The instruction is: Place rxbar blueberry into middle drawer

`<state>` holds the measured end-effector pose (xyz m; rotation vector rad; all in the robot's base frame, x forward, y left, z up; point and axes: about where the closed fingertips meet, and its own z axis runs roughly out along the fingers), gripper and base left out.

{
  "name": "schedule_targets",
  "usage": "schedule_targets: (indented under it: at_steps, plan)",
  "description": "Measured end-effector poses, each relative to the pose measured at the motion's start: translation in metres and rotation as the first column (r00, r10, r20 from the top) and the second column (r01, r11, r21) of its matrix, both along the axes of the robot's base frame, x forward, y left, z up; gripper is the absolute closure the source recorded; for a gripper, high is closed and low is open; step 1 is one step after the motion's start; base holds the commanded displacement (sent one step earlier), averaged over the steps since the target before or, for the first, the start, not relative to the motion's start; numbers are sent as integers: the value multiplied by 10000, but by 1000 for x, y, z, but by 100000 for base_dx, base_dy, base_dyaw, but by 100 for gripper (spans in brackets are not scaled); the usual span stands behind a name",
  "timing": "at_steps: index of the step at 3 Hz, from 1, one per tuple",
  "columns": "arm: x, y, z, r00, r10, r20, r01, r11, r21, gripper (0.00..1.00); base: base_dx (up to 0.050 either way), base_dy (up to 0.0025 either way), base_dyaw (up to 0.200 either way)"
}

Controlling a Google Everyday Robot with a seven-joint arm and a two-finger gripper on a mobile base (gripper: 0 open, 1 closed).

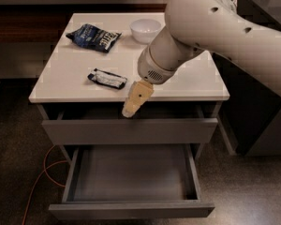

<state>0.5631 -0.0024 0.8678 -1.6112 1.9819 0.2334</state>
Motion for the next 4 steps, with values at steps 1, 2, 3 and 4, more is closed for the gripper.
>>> schedule_targets:
  at_steps: [1, 2, 3, 4]
  plan:
    - [20, 11, -10, 9994, -191, -274, 208, 9976, 655, 0, 0, 0, 0]
    - [42, 25, -18, 9983, -365, -448, 408, 9943, 981, 0, 0, 0, 0]
    - [65, 36, -28, 9952, -603, -776, 694, 9902, 1209, 0, 0, 0, 0]
    - [82, 46, -35, 9905, -776, -1135, 943, 9842, 1501, 0, 0, 0, 0]
